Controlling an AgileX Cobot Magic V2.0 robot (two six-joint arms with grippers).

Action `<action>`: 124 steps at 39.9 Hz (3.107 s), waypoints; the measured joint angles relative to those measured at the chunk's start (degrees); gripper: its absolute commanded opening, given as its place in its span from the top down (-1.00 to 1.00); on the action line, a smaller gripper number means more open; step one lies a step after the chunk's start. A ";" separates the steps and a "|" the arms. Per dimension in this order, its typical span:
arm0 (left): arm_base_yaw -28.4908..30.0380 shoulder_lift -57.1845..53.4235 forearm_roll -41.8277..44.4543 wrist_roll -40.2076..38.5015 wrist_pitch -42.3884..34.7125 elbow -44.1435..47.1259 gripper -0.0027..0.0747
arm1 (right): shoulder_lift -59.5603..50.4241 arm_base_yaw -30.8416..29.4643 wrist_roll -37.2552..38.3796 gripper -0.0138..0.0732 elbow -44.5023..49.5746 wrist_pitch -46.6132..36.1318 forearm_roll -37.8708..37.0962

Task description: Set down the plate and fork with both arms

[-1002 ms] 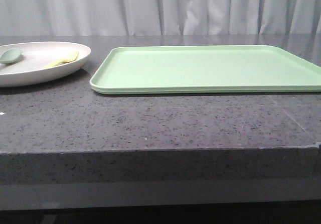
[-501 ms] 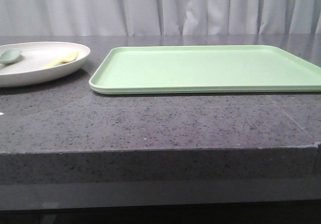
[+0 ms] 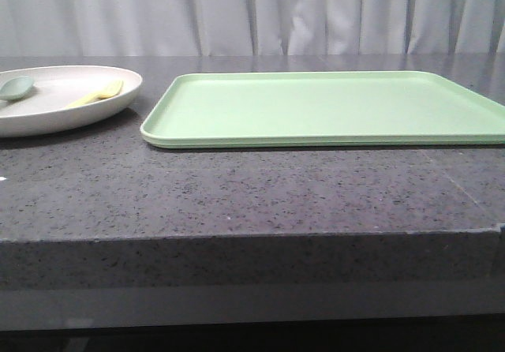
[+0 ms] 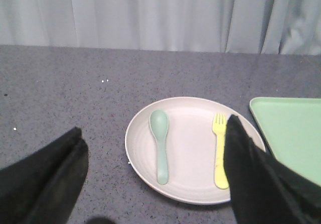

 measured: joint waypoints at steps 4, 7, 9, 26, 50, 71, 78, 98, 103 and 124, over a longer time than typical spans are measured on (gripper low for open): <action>0.00 3.21 0.00 0.00 2.73 -1.64 -0.43 | 0.00 0.00 0.00 -0.53 0.00 0.00 0.00; 0.00 5.82 0.00 0.00 4.76 -3.37 -0.43 | 0.00 0.00 0.00 -0.53 0.00 0.00 0.00; 0.00 8.24 0.00 0.00 5.80 -4.51 -0.43 | 0.00 0.00 0.00 -0.53 0.00 0.00 0.00; 9.32 28.94 -9.28 0.00 9.72 -8.72 -0.43 | 0.00 0.00 0.00 -0.53 0.00 -0.04 0.00; 14.02 51.44 -37.56 3.93 4.33 -8.94 0.28 | 0.00 0.00 -0.09 -0.53 0.00 -0.13 0.00; 14.02 52.71 -43.40 7.18 -0.81 -9.08 0.67 | 0.00 0.00 -0.09 -0.53 0.00 -0.13 0.00; 14.02 52.93 -43.40 8.39 -0.02 -9.08 0.70 | 0.00 0.00 -0.09 -0.53 0.00 -0.13 0.00; 14.02 53.24 -43.61 8.85 0.71 -9.08 0.98 | 0.00 0.00 -0.09 -0.53 0.00 -0.13 0.00; 14.02 53.29 -44.00 8.98 0.61 -9.08 0.98 | 0.00 0.00 -0.09 -0.53 0.00 -0.13 0.00; 14.02 53.02 -46.02 9.20 6.66 -14.00 0.98 | 0.00 0.00 -0.09 -0.53 0.00 -0.13 0.00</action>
